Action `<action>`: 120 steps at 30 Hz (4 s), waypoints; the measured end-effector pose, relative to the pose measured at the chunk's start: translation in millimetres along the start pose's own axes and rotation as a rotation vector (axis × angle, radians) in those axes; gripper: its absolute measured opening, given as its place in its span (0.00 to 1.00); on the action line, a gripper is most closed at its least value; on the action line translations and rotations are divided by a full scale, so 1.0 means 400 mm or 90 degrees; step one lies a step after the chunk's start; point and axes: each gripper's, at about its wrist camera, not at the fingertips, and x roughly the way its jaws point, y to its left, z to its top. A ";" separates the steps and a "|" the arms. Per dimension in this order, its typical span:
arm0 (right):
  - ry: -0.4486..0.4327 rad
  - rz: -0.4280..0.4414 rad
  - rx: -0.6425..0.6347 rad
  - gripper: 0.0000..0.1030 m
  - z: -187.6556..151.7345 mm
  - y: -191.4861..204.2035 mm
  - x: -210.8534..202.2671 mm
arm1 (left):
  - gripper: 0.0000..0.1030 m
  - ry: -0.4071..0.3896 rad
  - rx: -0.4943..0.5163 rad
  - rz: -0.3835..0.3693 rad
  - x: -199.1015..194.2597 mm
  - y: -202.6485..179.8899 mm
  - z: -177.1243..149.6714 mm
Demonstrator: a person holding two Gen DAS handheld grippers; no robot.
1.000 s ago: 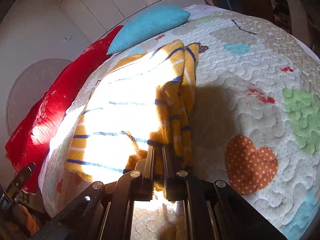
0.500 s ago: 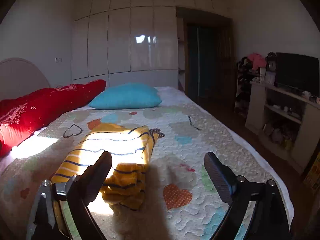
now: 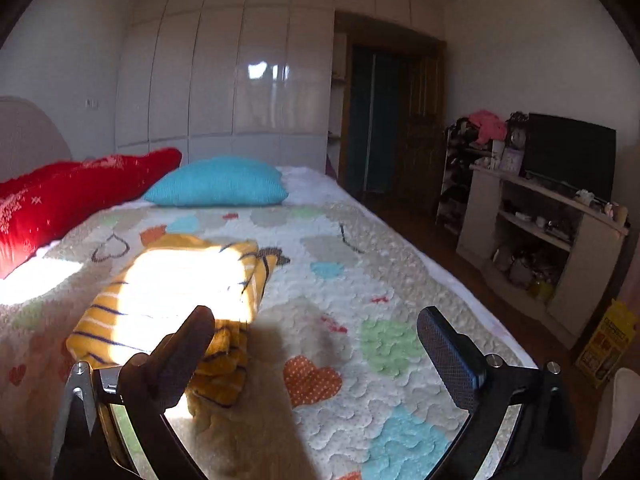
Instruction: Fold small clothes
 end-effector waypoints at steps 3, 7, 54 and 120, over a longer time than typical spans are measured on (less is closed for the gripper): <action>0.040 0.005 -0.002 0.99 -0.037 0.010 0.028 | 1.00 0.032 0.016 -0.013 0.019 -0.015 -0.014; 0.044 0.017 -0.025 1.00 -0.058 0.039 0.028 | 1.00 0.099 0.024 -0.017 0.065 -0.024 -0.041; 0.112 0.130 -0.071 1.00 -0.113 0.157 0.053 | 1.00 0.357 -0.044 0.021 0.233 0.060 -0.180; 0.126 0.154 -0.093 1.00 -0.141 0.192 0.068 | 1.00 0.405 -0.074 0.006 0.265 0.084 -0.224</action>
